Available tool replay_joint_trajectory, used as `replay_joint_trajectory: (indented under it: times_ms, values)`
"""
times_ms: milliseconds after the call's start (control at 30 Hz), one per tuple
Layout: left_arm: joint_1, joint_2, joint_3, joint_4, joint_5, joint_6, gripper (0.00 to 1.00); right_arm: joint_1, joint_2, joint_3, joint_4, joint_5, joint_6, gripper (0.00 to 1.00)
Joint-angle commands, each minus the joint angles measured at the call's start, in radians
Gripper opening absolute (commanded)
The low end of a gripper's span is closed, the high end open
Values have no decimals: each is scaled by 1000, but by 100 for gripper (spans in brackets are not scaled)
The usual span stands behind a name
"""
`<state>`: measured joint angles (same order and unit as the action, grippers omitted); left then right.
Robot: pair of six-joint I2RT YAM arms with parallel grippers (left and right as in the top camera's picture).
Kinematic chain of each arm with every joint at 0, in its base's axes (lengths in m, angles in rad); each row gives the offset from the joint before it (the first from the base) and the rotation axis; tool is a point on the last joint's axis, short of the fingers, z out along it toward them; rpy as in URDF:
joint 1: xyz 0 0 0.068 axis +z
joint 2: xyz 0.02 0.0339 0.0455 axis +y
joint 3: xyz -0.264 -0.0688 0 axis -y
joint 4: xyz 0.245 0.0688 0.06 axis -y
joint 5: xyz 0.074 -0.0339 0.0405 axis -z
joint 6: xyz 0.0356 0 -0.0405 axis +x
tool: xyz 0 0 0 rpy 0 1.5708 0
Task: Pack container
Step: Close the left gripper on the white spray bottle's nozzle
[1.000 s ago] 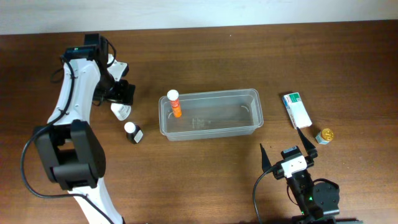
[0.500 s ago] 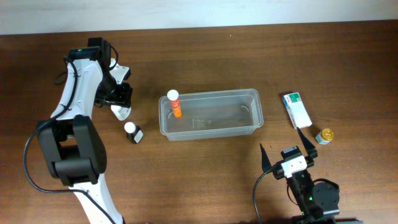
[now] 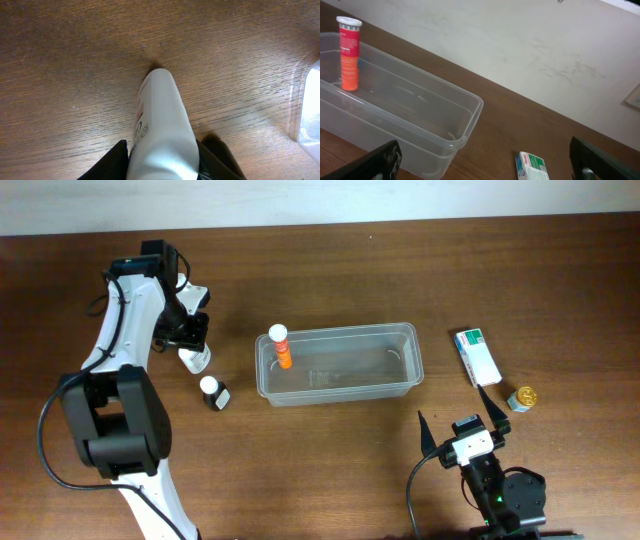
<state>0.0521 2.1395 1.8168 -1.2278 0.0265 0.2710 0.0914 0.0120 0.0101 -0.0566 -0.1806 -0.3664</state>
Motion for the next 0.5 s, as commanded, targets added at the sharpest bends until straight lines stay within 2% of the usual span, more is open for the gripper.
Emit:
replay_joint_trajectory:
  times_ms: [0, 233, 467]
  values:
    - [3, 11, -1, 5, 11, -20, 35, -8, -6, -5, -7, 6, 9, 98]
    - [3, 10, 27, -5, 1, -34, 34, -8, -6, -5, -7, 6, 9, 98]
    - [3, -7, 163, -74, -19, -76, 33, -8, -6, -5, -7, 6, 9, 99]
